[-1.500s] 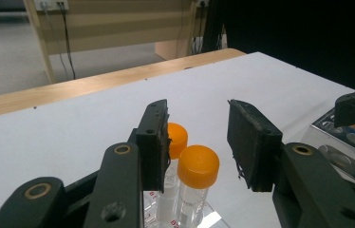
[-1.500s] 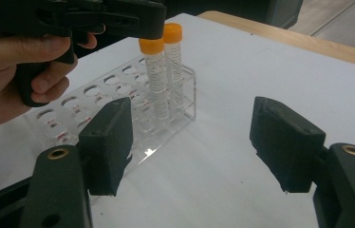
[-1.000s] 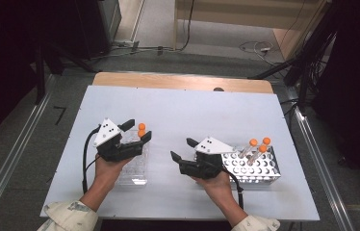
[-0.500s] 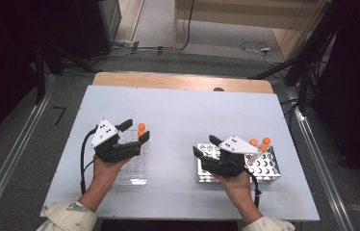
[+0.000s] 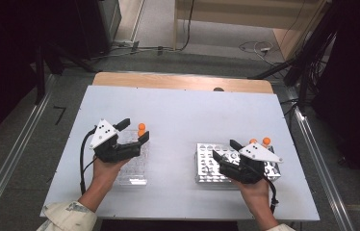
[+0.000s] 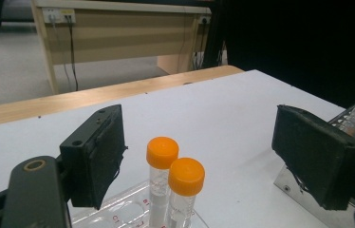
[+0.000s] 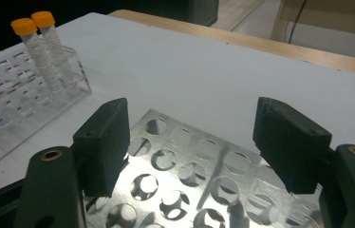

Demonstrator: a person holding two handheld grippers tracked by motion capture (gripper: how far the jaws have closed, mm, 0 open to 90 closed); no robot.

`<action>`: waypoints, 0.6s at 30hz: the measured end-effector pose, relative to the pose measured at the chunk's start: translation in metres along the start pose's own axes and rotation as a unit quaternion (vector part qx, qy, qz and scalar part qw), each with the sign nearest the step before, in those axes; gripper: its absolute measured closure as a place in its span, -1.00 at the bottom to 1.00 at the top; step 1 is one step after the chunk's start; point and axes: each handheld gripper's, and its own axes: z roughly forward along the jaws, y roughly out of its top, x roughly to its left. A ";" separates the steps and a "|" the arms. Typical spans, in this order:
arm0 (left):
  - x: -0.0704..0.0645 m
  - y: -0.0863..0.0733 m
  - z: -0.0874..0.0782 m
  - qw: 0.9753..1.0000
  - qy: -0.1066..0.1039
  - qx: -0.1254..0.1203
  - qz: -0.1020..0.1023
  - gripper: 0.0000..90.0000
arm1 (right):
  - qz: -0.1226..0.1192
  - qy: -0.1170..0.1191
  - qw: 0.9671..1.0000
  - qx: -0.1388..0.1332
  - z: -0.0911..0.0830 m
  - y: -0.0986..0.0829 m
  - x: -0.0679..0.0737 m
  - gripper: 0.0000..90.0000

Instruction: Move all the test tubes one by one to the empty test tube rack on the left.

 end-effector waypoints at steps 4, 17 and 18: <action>0.000 0.000 0.000 1.000 0.001 0.002 0.000 -0.62 | 0.003 -0.010 1.000 -0.002 -0.009 -0.004 -0.006 -0.45; 0.000 0.000 0.000 1.000 0.000 0.001 -0.001 -0.62 | 0.019 -0.026 0.999 -0.008 -0.032 -0.020 -0.019 -0.43; 0.000 0.000 0.000 1.000 0.000 0.001 -0.001 -0.62 | 0.020 -0.029 0.999 -0.008 -0.034 -0.022 -0.020 -0.43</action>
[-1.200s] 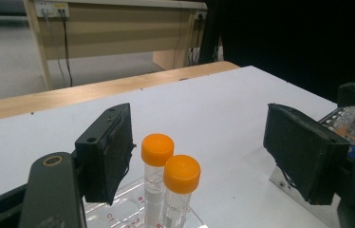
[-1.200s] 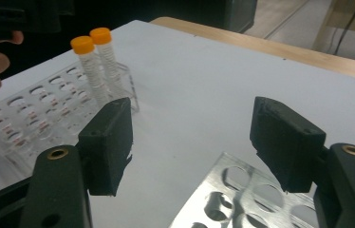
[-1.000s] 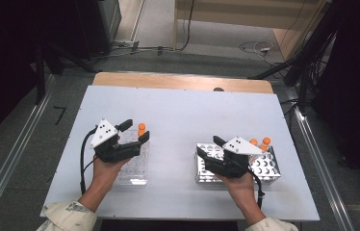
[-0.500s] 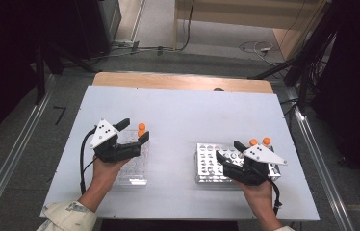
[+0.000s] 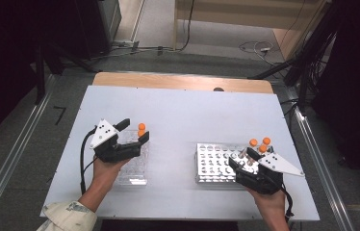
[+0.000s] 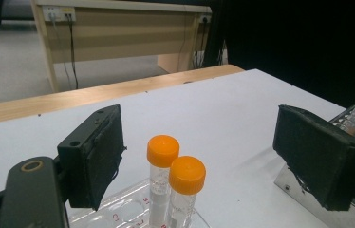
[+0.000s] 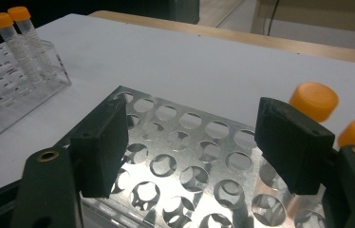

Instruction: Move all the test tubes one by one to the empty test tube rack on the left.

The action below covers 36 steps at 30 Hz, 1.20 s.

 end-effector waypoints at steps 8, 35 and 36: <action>-0.001 0.000 0.000 1.000 -0.001 0.000 0.000 -0.62 | 0.004 -0.012 1.000 -0.001 -0.011 -0.007 -0.007 -0.38; -0.002 -0.001 0.001 1.000 -0.004 0.001 -0.002 -0.60 | 0.031 -0.091 0.995 0.018 0.001 -0.027 -0.047 0.06; -0.002 -0.001 0.001 1.000 -0.004 0.001 -0.002 -0.60 | 0.029 -0.092 0.995 0.019 0.002 -0.027 -0.047 0.10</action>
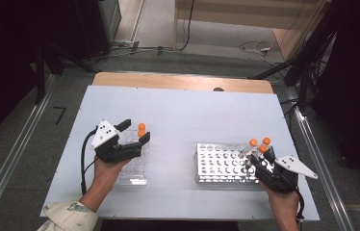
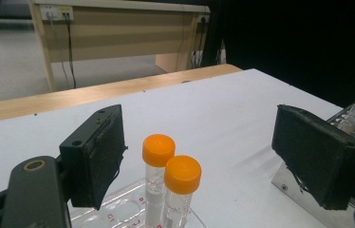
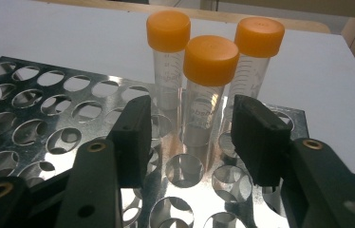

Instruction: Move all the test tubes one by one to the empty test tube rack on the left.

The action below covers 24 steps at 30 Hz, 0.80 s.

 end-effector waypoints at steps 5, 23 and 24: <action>0.000 0.000 0.000 1.000 0.000 0.000 0.000 -0.60 | 0.005 0.000 1.000 0.001 0.005 -0.002 -0.004 0.26; 0.000 0.000 0.000 1.000 -0.001 -0.001 0.000 -0.59 | -0.004 -0.002 1.000 -0.018 0.006 -0.005 -0.002 0.60; 0.000 0.000 0.000 1.000 -0.001 0.000 0.001 -0.59 | -0.002 0.000 1.000 -0.022 0.005 -0.004 -0.002 0.60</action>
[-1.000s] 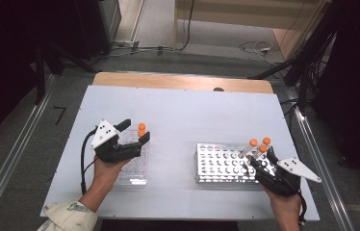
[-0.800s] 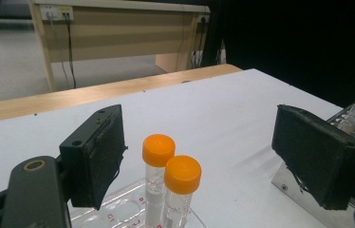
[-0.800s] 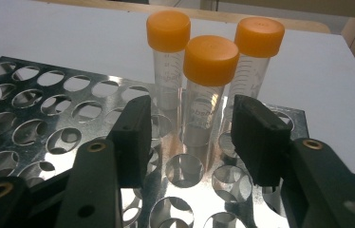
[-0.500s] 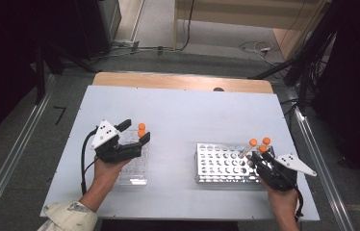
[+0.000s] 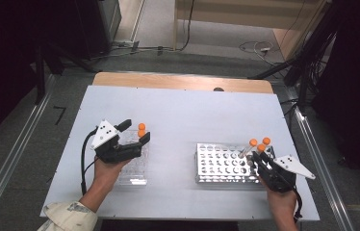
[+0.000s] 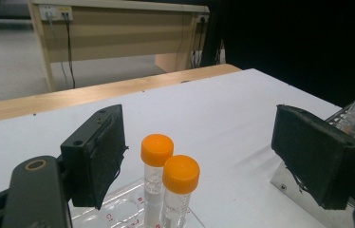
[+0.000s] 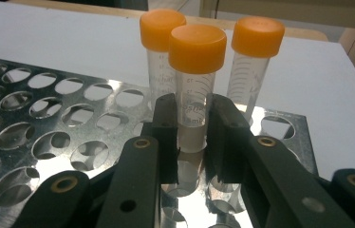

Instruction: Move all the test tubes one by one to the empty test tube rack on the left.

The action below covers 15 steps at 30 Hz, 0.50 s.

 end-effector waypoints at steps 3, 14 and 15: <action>0.000 0.000 0.000 1.000 0.000 0.001 0.001 -0.59 | 0.004 0.001 1.000 -0.007 -0.002 0.002 0.000 0.61; 0.000 0.000 0.000 1.000 -0.001 0.000 0.000 -0.59 | 0.013 0.003 0.999 -0.036 -0.017 0.022 0.000 0.61; 0.000 0.000 0.000 1.000 -0.001 -0.001 0.000 -0.59 | 0.012 0.003 0.999 -0.038 -0.018 0.024 0.000 0.61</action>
